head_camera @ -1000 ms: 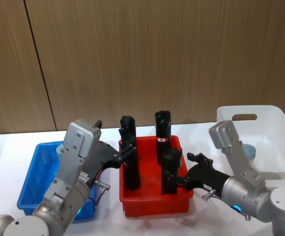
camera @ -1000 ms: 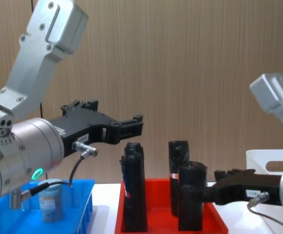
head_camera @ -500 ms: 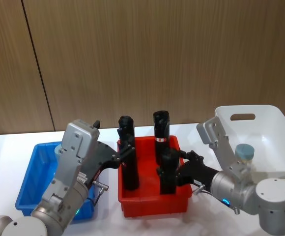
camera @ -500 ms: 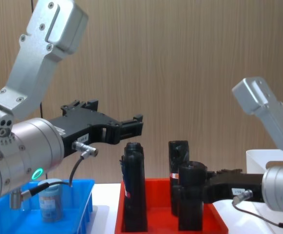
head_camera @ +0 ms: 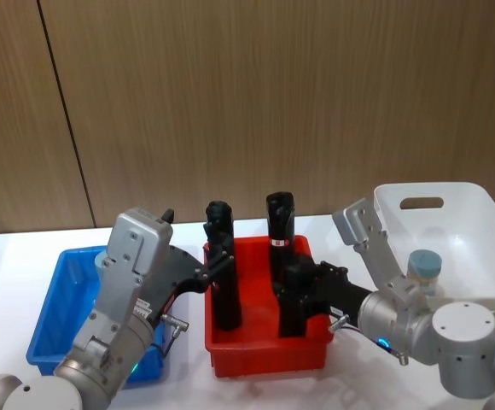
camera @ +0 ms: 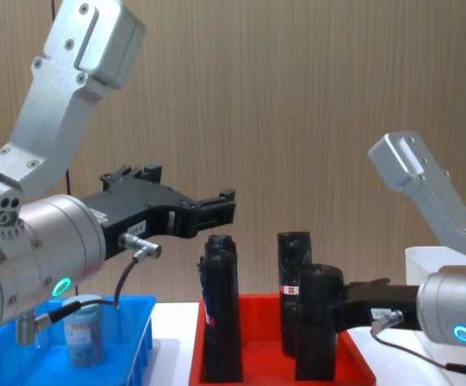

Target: Pick the cotton swabs from the blue box and place them into the white box.

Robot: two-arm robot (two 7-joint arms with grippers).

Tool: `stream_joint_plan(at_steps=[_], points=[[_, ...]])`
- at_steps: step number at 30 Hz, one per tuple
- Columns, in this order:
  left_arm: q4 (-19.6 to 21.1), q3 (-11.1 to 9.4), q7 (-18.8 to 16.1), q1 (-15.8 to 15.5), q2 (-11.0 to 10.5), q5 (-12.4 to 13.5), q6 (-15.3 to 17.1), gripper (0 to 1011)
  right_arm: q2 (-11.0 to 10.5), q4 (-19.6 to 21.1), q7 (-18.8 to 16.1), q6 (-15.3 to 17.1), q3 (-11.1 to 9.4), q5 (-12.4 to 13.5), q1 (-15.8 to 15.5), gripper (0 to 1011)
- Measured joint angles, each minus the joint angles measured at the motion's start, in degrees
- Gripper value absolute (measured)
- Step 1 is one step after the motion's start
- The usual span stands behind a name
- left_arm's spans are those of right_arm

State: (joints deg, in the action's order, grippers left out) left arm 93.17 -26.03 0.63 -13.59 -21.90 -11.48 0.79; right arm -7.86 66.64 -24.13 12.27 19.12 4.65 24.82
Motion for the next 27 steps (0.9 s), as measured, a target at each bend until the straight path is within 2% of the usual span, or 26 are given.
stream_joint_plan(at_steps=[2,3,4,6,18,27], points=[[0.00,0.00,0.00,0.00,0.00,0.00,0.00,1004,0.03,-0.03,0.02,0.02,0.02,-0.01,0.11,664],[0.00,0.00,0.00,0.00,0.00,0.00,0.00,1004,0.03,-0.03,0.02,0.02,0.02,-0.01,0.11,664],[0.00,0.00,0.00,0.00,0.00,0.00,0.00,1004,0.04,-0.01,0.03,0.08,0.02,-0.01,0.15,603],[0.00,0.00,0.00,0.00,0.00,0.00,0.00,1004,0.01,0.23,0.08,0.18,0.02,-0.04,0.15,550],[0.00,0.00,-0.01,0.00,0.00,0.00,0.00,1004,-0.81,4.82,0.52,1.06,-0.59,0.90,-0.53,478],[0.00,0.00,0.00,0.00,0.00,0.00,0.00,1004,-2.30,10.34,2.13,1.76,-2.66,3.16,-0.64,463]])
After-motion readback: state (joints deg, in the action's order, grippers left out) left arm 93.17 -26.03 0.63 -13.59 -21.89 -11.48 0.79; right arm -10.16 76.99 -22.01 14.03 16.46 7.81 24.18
